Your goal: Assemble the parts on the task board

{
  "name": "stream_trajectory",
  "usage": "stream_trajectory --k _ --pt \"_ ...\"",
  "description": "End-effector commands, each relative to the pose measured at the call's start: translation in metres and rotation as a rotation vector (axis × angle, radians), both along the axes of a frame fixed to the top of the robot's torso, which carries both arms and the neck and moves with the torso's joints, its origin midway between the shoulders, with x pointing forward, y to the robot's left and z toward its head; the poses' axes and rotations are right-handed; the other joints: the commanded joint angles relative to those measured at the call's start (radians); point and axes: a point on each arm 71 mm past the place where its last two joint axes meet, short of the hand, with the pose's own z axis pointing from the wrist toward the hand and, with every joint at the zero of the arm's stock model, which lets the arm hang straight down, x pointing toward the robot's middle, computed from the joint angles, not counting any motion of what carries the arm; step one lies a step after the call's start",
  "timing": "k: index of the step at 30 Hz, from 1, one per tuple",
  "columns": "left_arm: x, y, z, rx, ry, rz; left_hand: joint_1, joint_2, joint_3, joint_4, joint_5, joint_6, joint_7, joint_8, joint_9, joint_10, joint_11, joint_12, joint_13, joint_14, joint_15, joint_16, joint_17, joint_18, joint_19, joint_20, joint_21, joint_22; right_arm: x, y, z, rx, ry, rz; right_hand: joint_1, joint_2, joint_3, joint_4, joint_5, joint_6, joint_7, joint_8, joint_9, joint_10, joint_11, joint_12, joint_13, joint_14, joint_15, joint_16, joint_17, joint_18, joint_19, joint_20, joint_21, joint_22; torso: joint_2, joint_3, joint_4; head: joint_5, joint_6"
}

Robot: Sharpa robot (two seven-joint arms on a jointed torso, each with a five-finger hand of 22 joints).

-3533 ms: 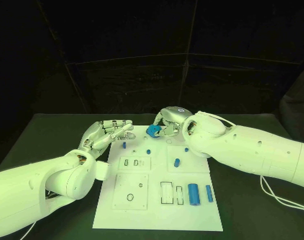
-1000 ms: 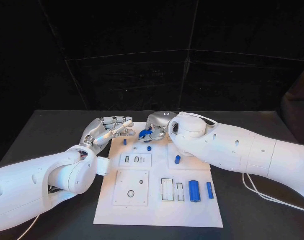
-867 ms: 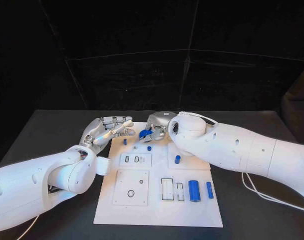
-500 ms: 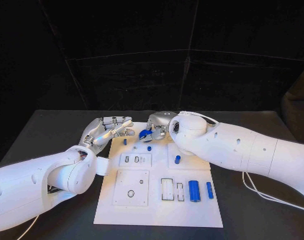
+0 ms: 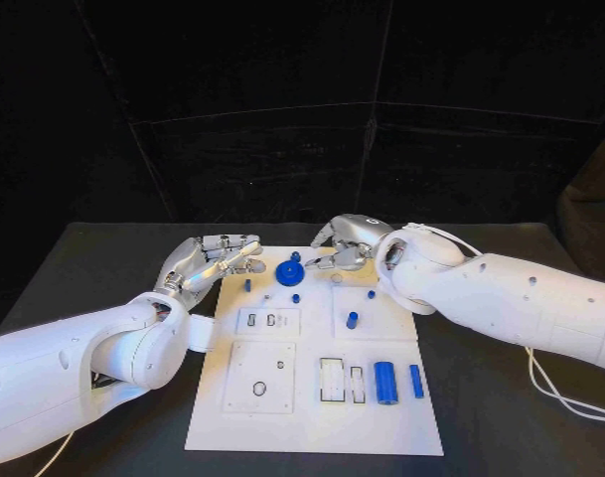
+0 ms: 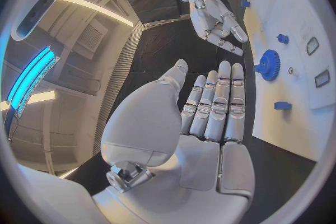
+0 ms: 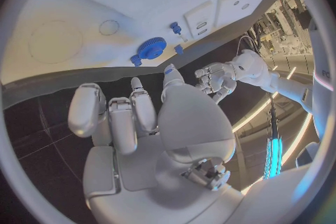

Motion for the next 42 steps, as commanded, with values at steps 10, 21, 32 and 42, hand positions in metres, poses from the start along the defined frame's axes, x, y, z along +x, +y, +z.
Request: stream_trajectory --k 10,21,32,42 --pt "0.0 0.0 0.001 -0.01 -0.004 -0.028 0.01 0.013 0.008 -0.021 -0.004 0.016 -0.001 -0.003 0.002 0.011 -0.004 0.001 0.001 0.005 -0.002 -0.012 0.005 0.014 0.002 0.004 -0.007 -0.004 -0.015 -0.097 0.009 0.203 0.07 -0.016 0.182 -0.017 0.008 -0.138 0.045 0.062 -0.018 0.037 0.005 -0.006 -0.02 -0.014 0.009 0.075 -0.016 -0.003 0.137 0.005 0.007 -0.018 -0.009 -0.004 -0.002 0.0122 -0.0301 -0.008 0.005" --pt "0.002 0.001 0.0 -0.01 -0.003 -0.029 0.005 0.018 0.02 -0.032 -0.004 0.046 -0.017 0.004 0.003 0.052 -0.018 0.006 0.003 0.014 -0.009 -0.02 0.012 0.015 0.007 -0.001 -0.008 -0.008 -0.012 -0.139 -0.005 0.201 0.047 -0.098 0.17 -0.023 -0.009 -0.145 0.056 0.036 -0.017 0.021 -0.001 -0.005 -0.02 -0.016 0.007 0.077 -0.017 0.001 0.147 0.004 0.013 -0.019 -0.006 0.004 -0.001 0.0109 -0.0241 -0.019 0.004" --pt "0.003 0.001 -0.001 -0.008 -0.004 -0.026 0.005 0.018 0.021 -0.033 -0.004 0.047 -0.017 0.004 0.003 0.054 -0.018 0.006 0.002 0.014 -0.009 -0.021 0.012 0.015 0.008 -0.002 -0.008 -0.009 -0.013 -0.145 -0.029 0.185 0.103 -0.122 0.165 -0.025 -0.014 -0.144 0.058 0.034 -0.014 0.02 -0.001 -0.004 -0.017 -0.015 0.007 0.078 -0.015 0.002 0.15 0.003 0.014 -0.019 -0.006 0.005 0.0 0.0101 -0.0233 -0.022 -0.004" --pt "0.004 0.0 -0.001 -0.008 -0.003 -0.025 0.005 0.017 0.021 -0.033 -0.004 0.047 -0.016 0.004 0.003 0.054 -0.018 0.006 0.002 0.015 -0.01 -0.021 0.012 0.015 0.008 -0.002 -0.008 -0.009 -0.009 -0.143 -0.041 0.181 0.113 -0.141 0.165 -0.019 -0.014 -0.144 0.059 0.032 -0.013 0.019 -0.001 -0.002 -0.016 -0.013 0.01 0.079 -0.014 0.004 0.154 0.003 0.015 -0.018 -0.005 0.007 -0.002 0.0092 -0.0227 -0.023 -0.006"
